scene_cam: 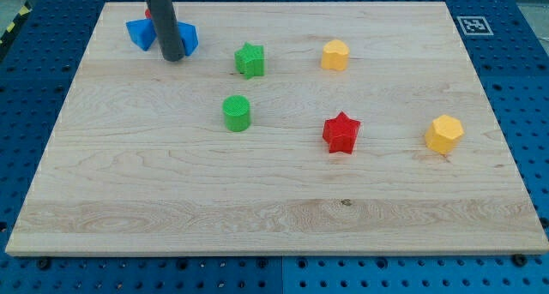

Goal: Push the red star closer to the yellow heart

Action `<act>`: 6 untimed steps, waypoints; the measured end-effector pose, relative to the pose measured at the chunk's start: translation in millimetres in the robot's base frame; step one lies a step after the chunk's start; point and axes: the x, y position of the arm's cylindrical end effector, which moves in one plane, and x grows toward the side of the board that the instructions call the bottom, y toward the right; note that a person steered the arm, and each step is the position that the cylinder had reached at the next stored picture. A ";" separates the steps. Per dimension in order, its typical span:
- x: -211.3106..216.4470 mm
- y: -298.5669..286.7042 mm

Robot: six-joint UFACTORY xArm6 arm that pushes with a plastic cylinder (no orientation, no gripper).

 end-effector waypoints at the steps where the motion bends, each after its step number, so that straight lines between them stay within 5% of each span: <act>1: 0.9 0.0; 4: 4.7 -3.1; 6: 91.1 -69.8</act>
